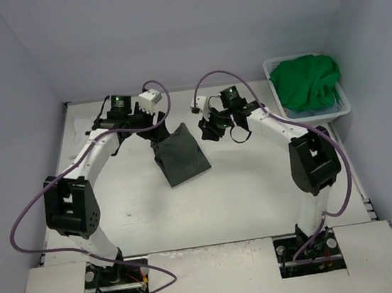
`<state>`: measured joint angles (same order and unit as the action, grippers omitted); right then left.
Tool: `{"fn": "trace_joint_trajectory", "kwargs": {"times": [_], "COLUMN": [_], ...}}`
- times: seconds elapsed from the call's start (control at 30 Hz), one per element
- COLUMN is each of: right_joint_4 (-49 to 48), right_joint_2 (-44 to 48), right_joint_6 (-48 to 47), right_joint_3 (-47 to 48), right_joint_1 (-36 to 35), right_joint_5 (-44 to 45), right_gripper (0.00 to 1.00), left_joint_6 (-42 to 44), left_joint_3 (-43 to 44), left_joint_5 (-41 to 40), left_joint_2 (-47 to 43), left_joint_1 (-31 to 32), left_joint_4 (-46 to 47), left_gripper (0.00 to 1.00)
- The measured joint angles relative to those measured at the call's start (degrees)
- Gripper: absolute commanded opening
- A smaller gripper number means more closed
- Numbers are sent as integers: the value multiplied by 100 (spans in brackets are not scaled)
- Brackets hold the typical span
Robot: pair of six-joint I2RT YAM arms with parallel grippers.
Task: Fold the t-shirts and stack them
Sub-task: Smooth out wrinkles on the folded tshirt
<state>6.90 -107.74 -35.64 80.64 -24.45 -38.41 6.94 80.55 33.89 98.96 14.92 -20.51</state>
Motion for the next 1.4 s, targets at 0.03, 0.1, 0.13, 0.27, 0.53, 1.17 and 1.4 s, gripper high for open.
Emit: {"fn": "trace_joint_trajectory", "kwargs": {"times": [0.03,0.1,0.13,0.27,0.53,1.17,1.4], "right_joint_4": [-2,-2,0,-7,-39,-31,-68], "right_joint_2": [0,0,-4,-195,-1421,-2041,-2044], "right_joint_6": [31,122,173,461,1132,1628,1631], "right_joint_3": [44,129,168,498,1300,1550,1550], "right_joint_1": [0,0,0,-46,-446,-1025,-881], "right_joint_5": [-2,-68,-114,-337,-627,-422,-151], "right_gripper": [34,34,33,31,11,8,7], "left_joint_6": [-9,-17,-22,-129,-584,-1427,-1519], "left_joint_3": [0,0,0,-275,-909,-1137,-1202], "left_joint_5": [105,286,363,557,686,1386,1497], "left_joint_2": [-111,-264,-299,-385,-389,625,789], "left_joint_1": [-11,-11,-13,-116,-833,-1161,-1161], "left_joint_4": [22,22,17,66,-22,111,144], "left_gripper": [68,68,68,68,68,68,68]}}
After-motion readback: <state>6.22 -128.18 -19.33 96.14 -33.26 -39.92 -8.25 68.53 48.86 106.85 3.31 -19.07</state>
